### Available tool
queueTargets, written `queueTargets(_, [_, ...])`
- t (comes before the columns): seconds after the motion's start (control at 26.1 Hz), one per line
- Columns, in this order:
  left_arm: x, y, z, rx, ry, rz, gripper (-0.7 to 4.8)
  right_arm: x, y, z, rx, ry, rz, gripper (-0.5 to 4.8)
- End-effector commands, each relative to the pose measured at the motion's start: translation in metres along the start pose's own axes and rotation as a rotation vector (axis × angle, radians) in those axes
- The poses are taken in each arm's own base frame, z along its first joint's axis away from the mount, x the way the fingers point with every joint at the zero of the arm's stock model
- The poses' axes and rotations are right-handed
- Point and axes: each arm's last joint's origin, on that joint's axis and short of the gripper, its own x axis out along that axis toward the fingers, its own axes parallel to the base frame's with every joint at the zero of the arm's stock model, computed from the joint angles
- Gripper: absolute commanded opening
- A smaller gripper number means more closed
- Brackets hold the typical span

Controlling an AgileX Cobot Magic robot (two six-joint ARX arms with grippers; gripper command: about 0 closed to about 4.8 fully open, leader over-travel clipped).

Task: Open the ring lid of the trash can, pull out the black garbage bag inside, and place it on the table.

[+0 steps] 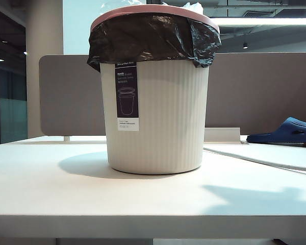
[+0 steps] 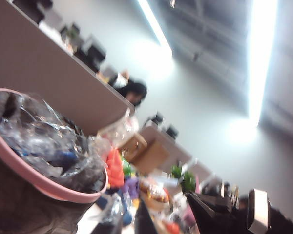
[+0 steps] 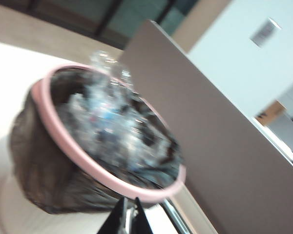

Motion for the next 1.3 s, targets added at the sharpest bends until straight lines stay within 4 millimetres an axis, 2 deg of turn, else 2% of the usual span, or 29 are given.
queueTargets(0.04, [0.020, -0.004, 0.019, 0.116, 0.117, -0.042, 0.40, 0.021, 0.011, 0.005, -0.045, 0.033, 0.021, 0.22])
queueTargets(0.11, [0.032, -0.001, 0.028, 0.158, 0.147, -0.042, 0.40, 0.036, 0.022, 0.008, -0.046, 0.068, 0.047, 0.22])
queueTargets(0.23, [0.047, 0.008, 0.028, 0.153, 0.202, -0.034, 0.40, 0.055, 0.037, 0.014, -0.062, 0.133, 0.052, 0.22])
queueTargets(0.34, [0.073, 0.025, 0.009, 0.070, 0.286, 0.049, 0.40, 0.075, 0.050, 0.023, -0.092, 0.210, 0.024, 0.22])
queueTargets(0.46, [0.091, 0.032, -0.009, 0.023, 0.343, 0.110, 0.40, 0.083, 0.053, 0.029, -0.104, 0.245, -0.012, 0.22])
queueTargets(0.65, [0.113, 0.043, -0.029, -0.042, 0.365, 0.223, 0.40, 0.085, 0.050, 0.032, -0.106, 0.261, -0.043, 0.22])
queueTargets(0.88, [0.126, 0.054, -0.039, -0.172, 0.374, 0.294, 0.64, 0.083, 0.048, 0.030, -0.113, 0.312, -0.104, 0.22])
queueTargets(0.92, [0.127, 0.055, -0.039, -0.189, 0.374, 0.295, 0.80, 0.083, 0.049, 0.030, -0.113, 0.310, -0.101, 0.22])
queueTargets(1.03, [0.132, 0.058, -0.041, -0.219, 0.376, 0.276, 1.86, 0.083, 0.049, 0.030, -0.113, 0.309, -0.101, 0.22])
queueTargets(1.3, [0.137, 0.057, -0.039, -0.266, 0.343, 0.242, 1.98, 0.084, 0.050, 0.031, -0.109, 0.285, -0.068, 0.22])
